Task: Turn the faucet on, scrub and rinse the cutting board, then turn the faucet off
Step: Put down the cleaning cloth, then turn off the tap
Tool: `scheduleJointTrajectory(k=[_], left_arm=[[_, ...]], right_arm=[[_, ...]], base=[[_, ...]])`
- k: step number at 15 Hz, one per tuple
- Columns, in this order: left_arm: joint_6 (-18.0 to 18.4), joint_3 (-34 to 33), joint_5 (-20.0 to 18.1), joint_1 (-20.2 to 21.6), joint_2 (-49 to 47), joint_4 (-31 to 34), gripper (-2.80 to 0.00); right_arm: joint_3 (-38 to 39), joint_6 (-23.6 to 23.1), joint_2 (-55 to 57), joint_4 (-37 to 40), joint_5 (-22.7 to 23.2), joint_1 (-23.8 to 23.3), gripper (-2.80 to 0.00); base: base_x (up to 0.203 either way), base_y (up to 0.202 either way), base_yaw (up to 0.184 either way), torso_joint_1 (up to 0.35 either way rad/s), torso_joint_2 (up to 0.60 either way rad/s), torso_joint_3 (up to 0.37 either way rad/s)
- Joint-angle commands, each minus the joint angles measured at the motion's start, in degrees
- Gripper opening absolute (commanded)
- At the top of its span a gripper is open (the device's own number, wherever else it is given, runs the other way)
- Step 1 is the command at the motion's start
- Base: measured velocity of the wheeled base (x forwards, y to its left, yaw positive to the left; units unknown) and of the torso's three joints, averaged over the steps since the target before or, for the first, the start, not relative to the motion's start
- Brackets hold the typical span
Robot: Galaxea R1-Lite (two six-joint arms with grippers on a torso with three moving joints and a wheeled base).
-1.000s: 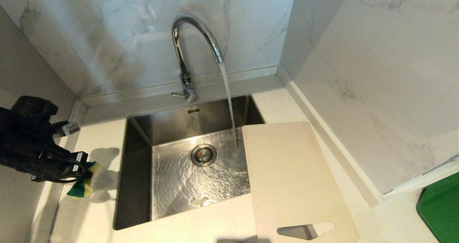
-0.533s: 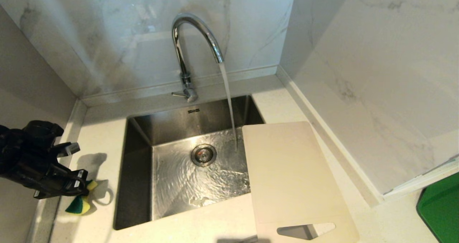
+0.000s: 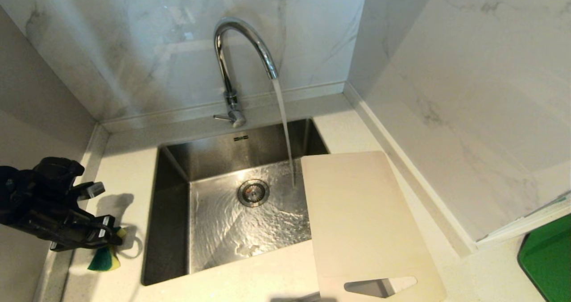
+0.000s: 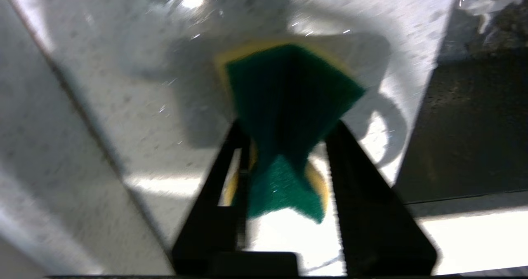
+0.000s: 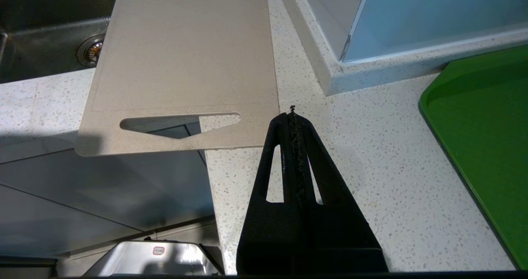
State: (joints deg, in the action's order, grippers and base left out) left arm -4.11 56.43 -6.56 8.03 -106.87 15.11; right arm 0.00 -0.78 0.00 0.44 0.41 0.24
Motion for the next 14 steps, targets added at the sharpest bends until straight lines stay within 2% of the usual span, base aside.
scheduleJointTrajectory(k=[1,4,8,10,11,13,14], left_arm=[[-0.14,-0.33,-0.1,0.06,1.88,0.2,0.0],[-0.1,-0.61,-0.71,-0.04,6.11,0.22,0.0],[-0.81,0.46,-7.13,-1.17,16.34,1.65,0.0],[-2.06,2.33,-8.39,-3.33,20.09,3.15,0.0],[-4.43,3.57,-8.61,-4.75,21.25,3.08,-2.8],[-8.8,5.36,-9.75,-7.54,22.21,0.72,-2.8],[-10.94,5.44,-10.08,-8.81,22.24,-2.86,-2.8]], right_arm=[[0.04,-0.02,0.04,0.0,0.02,0.02,-2.8],[0.09,-0.02,0.0,0.0,0.02,0.02,-2.8],[0.09,-0.1,0.06,0.0,0.02,0.02,-2.8],[0.09,-0.1,0.0,0.0,0.02,0.02,-2.8],[0.05,-0.1,0.04,0.0,0.02,0.02,-2.8],[0.07,-0.1,0.0,0.0,0.02,0.02,-2.8],[0.0,-0.1,0.0,0.0,0.02,0.02,-2.8]], base=[[0.0,0.0,0.0,0.0,0.0,0.0],[0.0,0.0,0.0,0.0,0.0,0.0],[0.0,0.0,0.0,0.0,0.0,0.0],[0.0,0.0,0.0,0.0,0.0,0.0],[0.0,0.0,0.0,0.0,0.0,0.0],[0.0,0.0,0.0,0.0,0.0,0.0],[0.0,0.0,0.0,0.0,0.0,0.0]])
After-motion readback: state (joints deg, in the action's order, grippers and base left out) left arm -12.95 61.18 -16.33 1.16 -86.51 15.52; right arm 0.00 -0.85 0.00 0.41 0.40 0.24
